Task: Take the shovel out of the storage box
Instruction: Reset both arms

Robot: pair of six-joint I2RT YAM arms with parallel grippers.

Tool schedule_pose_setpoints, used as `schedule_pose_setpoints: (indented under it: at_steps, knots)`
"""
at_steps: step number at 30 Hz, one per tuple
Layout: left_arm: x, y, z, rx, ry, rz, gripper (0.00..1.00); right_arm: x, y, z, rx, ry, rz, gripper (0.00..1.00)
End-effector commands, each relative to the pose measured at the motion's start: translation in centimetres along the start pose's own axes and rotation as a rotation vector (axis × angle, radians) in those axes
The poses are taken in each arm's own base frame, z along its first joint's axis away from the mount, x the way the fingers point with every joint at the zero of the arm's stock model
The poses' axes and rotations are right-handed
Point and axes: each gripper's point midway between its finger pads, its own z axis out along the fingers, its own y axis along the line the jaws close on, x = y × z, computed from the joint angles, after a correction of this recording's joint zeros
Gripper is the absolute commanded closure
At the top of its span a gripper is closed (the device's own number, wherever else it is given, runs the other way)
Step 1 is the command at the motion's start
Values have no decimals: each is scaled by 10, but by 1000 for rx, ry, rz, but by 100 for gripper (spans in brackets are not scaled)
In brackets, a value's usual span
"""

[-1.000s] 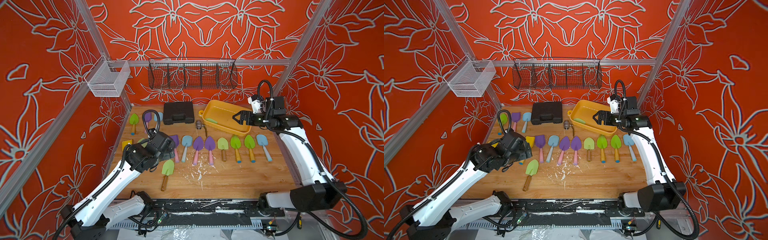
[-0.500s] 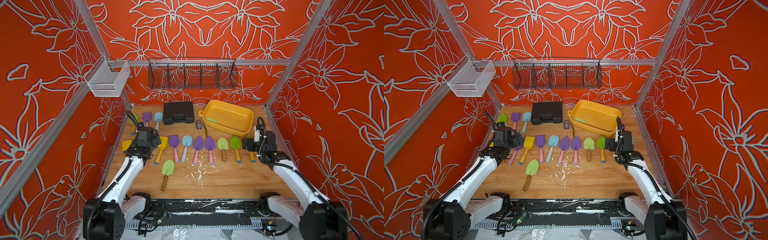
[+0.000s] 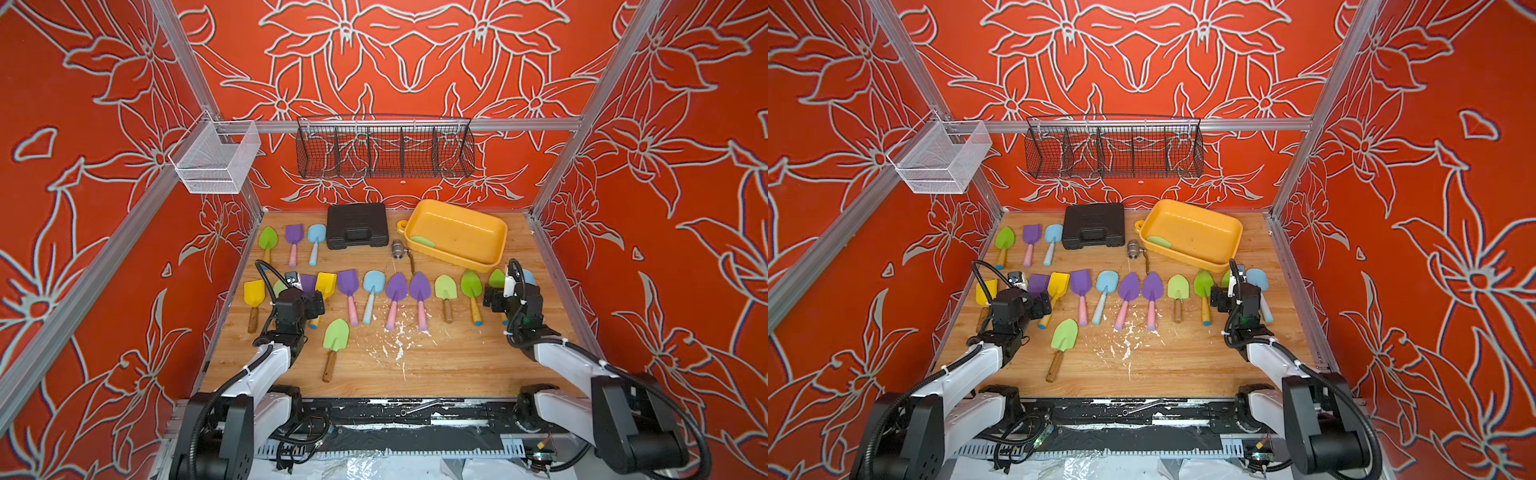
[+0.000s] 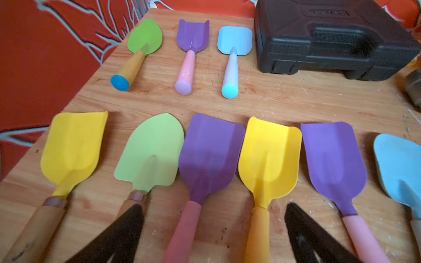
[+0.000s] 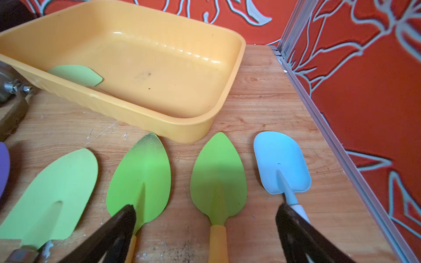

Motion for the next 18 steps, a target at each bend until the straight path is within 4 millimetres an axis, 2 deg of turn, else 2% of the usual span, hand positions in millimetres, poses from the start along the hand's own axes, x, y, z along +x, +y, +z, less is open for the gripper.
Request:
schedule_pose_setpoints:
  at_steps: [1, 3, 8, 10, 14, 18]
  knots:
    - [-23, -17, 1, 106, -132, 23, 3, -23, 6, 11, -30, -94, -33, 2]
    - [-19, -22, 4, 131, -135, 34, 3, -20, 8, 14, -35, -98, -37, 2]
    - [-12, -28, 11, 161, -116, 53, 3, -15, -1, 7, -1, -145, -2, 2]
    - [-9, -26, 21, 142, -96, 48, 3, -13, -4, 7, 9, -146, 8, 2]
    - [-8, -37, 32, 188, -24, 84, 3, -12, -8, 8, 21, -148, 26, 2]
    - [-8, -35, 35, 172, -6, 75, 3, -5, -15, 22, 64, -89, 41, 2]
